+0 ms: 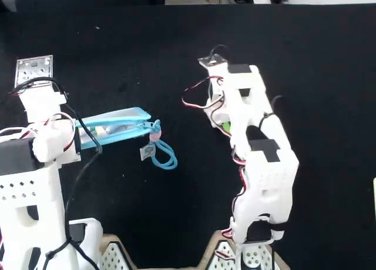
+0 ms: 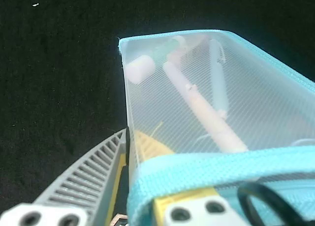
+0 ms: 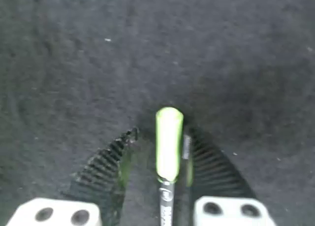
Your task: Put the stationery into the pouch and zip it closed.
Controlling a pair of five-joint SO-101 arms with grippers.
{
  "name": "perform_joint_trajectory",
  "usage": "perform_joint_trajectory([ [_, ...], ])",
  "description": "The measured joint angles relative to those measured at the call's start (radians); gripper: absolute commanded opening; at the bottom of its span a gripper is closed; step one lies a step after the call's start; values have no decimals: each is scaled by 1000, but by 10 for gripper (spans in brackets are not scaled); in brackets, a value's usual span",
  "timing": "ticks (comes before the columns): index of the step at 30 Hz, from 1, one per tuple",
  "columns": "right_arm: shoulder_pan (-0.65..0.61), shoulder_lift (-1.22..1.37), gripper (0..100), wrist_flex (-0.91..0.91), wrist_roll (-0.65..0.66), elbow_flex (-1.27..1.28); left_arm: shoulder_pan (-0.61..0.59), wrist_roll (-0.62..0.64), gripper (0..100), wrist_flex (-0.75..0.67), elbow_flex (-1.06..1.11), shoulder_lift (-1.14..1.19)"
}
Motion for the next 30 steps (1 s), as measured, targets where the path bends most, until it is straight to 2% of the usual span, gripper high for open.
perform_joint_trajectory([
  [7,49,-12,10,80,-2,-25,0,0,30,0,0,0],
  [11,46,-149,10,186,0,-29,0,0,30,0,0,0],
  [21,-52,-752,11,229,-9,175,0,0,30,0,0,0],
  [26,-146,-1125,11,221,-100,239,0,0,30,0,0,0],
  [30,-285,-1410,11,166,-203,247,0,0,30,0,0,0],
])
